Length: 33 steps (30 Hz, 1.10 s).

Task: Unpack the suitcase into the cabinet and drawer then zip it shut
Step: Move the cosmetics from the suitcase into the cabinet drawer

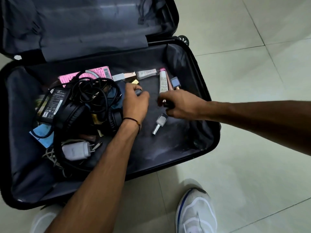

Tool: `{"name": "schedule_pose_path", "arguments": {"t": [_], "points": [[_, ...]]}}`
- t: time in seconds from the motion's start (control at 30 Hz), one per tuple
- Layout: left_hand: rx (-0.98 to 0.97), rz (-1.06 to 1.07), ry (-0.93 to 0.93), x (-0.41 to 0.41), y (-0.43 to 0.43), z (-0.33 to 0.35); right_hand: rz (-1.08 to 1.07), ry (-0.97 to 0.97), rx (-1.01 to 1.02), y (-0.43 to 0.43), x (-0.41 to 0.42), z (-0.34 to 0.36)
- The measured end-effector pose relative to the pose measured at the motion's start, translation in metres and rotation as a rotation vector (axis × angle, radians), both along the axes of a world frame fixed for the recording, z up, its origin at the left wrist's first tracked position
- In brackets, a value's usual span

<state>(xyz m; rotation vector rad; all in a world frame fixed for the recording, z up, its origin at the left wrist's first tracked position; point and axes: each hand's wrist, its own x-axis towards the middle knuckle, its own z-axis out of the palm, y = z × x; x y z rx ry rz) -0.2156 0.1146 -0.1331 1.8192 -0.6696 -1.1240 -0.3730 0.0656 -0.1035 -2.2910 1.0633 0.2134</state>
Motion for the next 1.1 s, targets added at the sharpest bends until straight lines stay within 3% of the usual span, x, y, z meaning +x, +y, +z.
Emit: {"name": "schedule_pose_path", "arguments": {"t": [0.13, 0.23, 0.3, 0.37, 0.47, 0.57, 0.73, 0.87, 1.0, 1.1], "points": [[-0.105, 0.081, -0.060, 0.011, -0.008, 0.011, 0.653, 0.236, -0.240, 0.018, 0.010, -0.015], [-0.174, -0.114, -0.422, 0.020, -0.018, 0.021, 0.713, 0.378, -0.317, 0.026, 0.020, -0.016], [-0.111, -0.320, -0.713, 0.023, -0.030, 0.026, 0.555, 0.357, -0.261, 0.023, 0.019, -0.014], [0.026, -0.481, -0.889, 0.024, -0.042, 0.025, 0.245, 0.240, -0.111, 0.019, 0.011, -0.012], [0.230, -0.614, -1.009, 0.026, -0.051, 0.022, -0.239, 0.099, 0.125, 0.015, 0.004, -0.003], [0.248, -0.653, -1.050, 0.029, -0.052, 0.020, -0.504, -0.009, 0.311, 0.015, 0.001, 0.005], [0.073, -0.484, -0.882, 0.041, -0.043, 0.017, -0.674, -0.169, 0.584, 0.011, -0.005, 0.013], [0.008, -0.416, -0.680, 0.048, -0.038, 0.025, -0.715, -0.203, 0.576, 0.002, -0.002, 0.015], [0.165, -0.624, -0.883, 0.047, -0.036, 0.023, -0.758, -0.162, 0.482, -0.011, 0.005, 0.014], [0.204, -0.654, -1.019, 0.047, -0.029, 0.010, -0.777, -0.127, 0.484, -0.017, 0.006, 0.012]]}}
